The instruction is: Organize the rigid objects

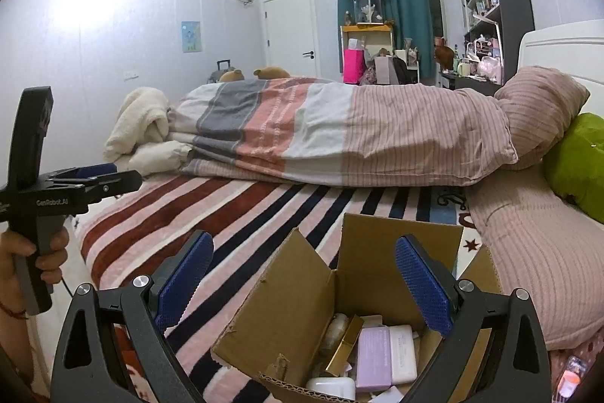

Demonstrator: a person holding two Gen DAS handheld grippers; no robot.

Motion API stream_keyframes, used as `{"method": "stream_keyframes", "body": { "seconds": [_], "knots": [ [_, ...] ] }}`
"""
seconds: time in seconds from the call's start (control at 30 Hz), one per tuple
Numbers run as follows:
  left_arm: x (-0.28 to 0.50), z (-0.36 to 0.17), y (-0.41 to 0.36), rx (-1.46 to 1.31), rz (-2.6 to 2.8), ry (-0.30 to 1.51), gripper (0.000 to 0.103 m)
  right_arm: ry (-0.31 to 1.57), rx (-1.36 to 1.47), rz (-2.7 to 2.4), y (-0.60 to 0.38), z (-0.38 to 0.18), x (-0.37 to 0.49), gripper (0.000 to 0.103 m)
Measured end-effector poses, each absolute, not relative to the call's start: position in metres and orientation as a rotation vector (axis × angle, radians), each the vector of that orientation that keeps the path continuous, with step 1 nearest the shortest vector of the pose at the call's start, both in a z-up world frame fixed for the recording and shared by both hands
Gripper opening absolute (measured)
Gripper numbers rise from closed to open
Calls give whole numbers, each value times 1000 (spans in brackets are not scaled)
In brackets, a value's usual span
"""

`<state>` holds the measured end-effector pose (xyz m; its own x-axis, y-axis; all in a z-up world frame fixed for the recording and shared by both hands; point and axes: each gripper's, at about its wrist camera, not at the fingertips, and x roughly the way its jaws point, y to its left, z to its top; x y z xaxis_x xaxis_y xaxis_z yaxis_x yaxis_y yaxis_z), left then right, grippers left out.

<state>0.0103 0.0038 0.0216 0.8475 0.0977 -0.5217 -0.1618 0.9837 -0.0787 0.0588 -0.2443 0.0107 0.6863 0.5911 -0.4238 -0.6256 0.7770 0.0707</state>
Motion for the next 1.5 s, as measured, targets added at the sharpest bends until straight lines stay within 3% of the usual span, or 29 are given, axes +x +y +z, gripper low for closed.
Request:
{"method": "stream_keyframes", "body": {
  "seconds": [1.5],
  "knots": [
    [15, 16, 4, -102, 133, 571, 103, 461, -75, 693, -250, 6, 60, 97]
  ]
}}
